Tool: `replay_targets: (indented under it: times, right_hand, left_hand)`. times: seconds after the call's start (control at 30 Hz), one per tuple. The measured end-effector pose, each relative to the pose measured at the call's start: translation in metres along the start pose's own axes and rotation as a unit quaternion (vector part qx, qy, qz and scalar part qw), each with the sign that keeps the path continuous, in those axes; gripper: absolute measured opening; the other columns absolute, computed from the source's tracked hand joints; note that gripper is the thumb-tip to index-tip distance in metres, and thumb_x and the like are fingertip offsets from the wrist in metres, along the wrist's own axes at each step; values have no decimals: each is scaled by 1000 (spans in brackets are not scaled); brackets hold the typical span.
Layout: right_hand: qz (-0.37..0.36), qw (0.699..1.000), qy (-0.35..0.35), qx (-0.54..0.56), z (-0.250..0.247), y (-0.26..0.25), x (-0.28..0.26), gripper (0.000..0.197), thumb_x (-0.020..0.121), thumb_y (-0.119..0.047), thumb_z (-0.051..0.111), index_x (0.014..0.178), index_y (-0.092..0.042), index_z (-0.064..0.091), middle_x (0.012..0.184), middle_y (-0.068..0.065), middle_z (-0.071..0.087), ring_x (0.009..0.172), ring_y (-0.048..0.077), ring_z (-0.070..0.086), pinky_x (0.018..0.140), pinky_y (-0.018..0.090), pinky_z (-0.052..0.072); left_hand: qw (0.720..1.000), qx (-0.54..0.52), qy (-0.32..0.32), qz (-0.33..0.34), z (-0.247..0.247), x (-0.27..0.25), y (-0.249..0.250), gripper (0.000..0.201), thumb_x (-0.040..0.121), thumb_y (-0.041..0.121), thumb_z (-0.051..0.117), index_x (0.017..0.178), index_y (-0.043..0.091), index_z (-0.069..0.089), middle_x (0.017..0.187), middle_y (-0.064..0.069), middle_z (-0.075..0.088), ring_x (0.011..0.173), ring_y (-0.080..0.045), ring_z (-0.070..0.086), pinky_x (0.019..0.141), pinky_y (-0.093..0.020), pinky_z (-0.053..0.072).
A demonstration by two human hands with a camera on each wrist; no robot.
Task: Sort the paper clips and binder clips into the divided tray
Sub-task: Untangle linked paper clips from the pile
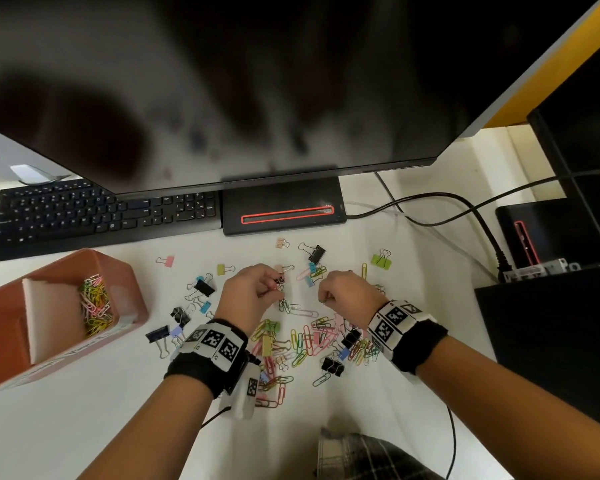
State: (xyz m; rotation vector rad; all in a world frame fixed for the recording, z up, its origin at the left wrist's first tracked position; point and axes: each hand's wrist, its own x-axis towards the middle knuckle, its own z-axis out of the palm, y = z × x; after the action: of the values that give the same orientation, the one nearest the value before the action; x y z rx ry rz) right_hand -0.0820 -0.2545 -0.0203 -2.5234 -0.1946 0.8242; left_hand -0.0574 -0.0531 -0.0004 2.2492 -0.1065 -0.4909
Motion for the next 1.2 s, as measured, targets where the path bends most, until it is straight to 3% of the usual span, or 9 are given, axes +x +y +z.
replay_targets:
  times: [0.13, 0.3, 0.47, 0.63, 0.73, 0.8, 0.9, 1.03, 1.2]
  right_hand:
    - [17, 1000, 7, 12, 1, 1, -1, 19, 88, -11, 52, 101, -15, 64, 106, 6, 65, 97, 22, 61, 87, 32, 51]
    - [4, 1000, -14, 12, -6, -2, 0, 22, 89, -11, 50, 102, -13, 67, 110, 7, 65, 99, 22, 61, 88, 30, 50]
    - [-40, 998, 0, 52, -8, -18, 1, 20, 88, -7, 55, 102, -11, 68, 107, 6, 64, 97, 18, 60, 81, 19, 41]
    - [-59, 998, -29, 9, 13, -42, 7, 22, 87, 0, 56, 106, -5, 66, 117, 12, 48, 98, 27, 58, 90, 35, 48]
    - [-36, 999, -23, -7, 24, -42, 12, 29, 85, 6, 52, 110, -6, 61, 118, 12, 48, 100, 28, 57, 86, 29, 46]
    - [-16, 1000, -25, 3, 24, -42, 15, 29, 86, 4, 48, 113, -6, 57, 116, 12, 54, 101, 27, 56, 83, 27, 41]
    - [-6, 1000, -28, -10, 24, -41, 16, 30, 87, 3, 46, 115, -6, 54, 112, 14, 59, 100, 28, 57, 84, 30, 45]
    - [-17, 996, -27, -78, 28, -42, 16, 28, 88, 3, 47, 113, -6, 58, 111, 14, 59, 101, 28, 56, 85, 35, 50]
    - [-39, 992, -22, -118, 31, -39, 11, 25, 89, 0, 48, 110, -7, 60, 112, 13, 55, 101, 29, 55, 82, 34, 45]
  left_hand:
    - [1000, -9, -24, 1, -3, -2, -3, 24, 79, 3, 68, 94, 23, 66, 92, 7, 65, 80, -1, 60, 72, 2, 41]
    - [999, 7, -29, 12, -5, -4, -5, 20, 78, 2, 69, 92, 14, 69, 92, 2, 62, 79, -8, 60, 75, -8, 48]
    - [1000, -14, -11, -10, -8, -3, -6, 25, 78, 4, 70, 99, 16, 62, 78, 11, 62, 74, 6, 55, 66, 6, 36]
    - [999, 31, -12, -34, -3, -2, -15, 18, 75, 13, 74, 92, 16, 67, 89, 5, 65, 80, -6, 60, 66, -1, 39]
    - [998, 54, -20, -36, -3, -5, -21, 27, 72, 9, 76, 96, 14, 66, 100, -2, 63, 87, -14, 63, 76, -16, 47]
    - [997, 70, -15, -31, -3, -7, -23, 28, 72, 3, 72, 98, 11, 65, 101, -5, 61, 86, -15, 62, 75, -10, 44]
    - [992, 122, -15, -21, -4, -7, -26, 20, 77, 5, 67, 97, 8, 66, 99, -5, 62, 80, -9, 53, 63, 1, 35]
    - [994, 104, -13, -21, -6, -7, -27, 14, 79, 8, 68, 94, 10, 69, 97, -5, 67, 82, -12, 59, 78, -15, 44]
    - [999, 29, -1, -30, -12, -10, -23, 9, 80, 8, 68, 87, 14, 70, 87, 2, 69, 76, -5, 59, 66, 4, 36]
